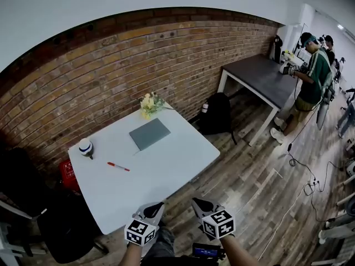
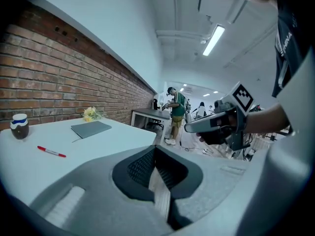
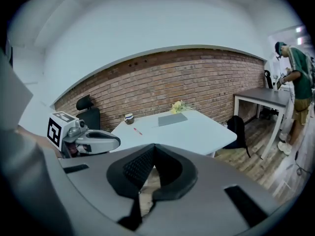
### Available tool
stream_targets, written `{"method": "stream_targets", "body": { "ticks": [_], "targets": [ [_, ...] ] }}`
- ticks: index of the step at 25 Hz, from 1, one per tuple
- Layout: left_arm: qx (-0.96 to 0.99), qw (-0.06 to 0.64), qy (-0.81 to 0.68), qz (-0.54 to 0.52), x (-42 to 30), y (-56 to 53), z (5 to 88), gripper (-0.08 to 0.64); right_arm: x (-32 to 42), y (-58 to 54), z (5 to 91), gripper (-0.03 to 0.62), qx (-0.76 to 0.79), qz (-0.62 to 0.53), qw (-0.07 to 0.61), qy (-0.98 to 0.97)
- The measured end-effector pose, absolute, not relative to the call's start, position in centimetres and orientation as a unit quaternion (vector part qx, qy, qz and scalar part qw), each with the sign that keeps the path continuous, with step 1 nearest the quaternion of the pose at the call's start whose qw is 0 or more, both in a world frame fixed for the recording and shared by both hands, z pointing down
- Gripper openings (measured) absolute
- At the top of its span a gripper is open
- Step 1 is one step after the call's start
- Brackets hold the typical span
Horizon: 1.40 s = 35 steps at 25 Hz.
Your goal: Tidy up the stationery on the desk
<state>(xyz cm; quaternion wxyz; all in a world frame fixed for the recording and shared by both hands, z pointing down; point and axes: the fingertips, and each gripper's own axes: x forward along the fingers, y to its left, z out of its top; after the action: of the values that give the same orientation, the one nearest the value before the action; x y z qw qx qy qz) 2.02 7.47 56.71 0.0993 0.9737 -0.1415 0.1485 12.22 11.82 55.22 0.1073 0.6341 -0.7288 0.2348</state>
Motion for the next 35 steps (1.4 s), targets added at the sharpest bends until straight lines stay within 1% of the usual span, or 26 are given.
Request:
{"method": "stream_targets", "body": {
  "ticks": [8, 15, 27, 35],
  "targets": [
    [0.974, 0.110, -0.123, 0.153, 3.7, -3.9, 56.1, 0.012, 13.3, -1.3, 54.0, 0.009, 0.625, 0.237, 0.114, -0.736],
    [0.970, 0.118, -0.138, 0.162, 3.1, -10.3, 56.7, 0.012, 13.0, -7.7, 54.6, 0.009, 0.612, 0.242, 0.123, -0.743],
    [0.947, 0.151, -0.231, 0.161, 2.1, -15.2, 57.4, 0.012, 11.8, -14.8, 55.0, 0.009, 0.526, 0.238, 0.155, -0.802],
    [0.925, 0.164, -0.308, 0.150, 2.7, -16.9, 56.9, 0.012, 12.6, -18.2, 54.4, 0.009, 0.463, 0.221, 0.165, -0.842]
  ]
}}
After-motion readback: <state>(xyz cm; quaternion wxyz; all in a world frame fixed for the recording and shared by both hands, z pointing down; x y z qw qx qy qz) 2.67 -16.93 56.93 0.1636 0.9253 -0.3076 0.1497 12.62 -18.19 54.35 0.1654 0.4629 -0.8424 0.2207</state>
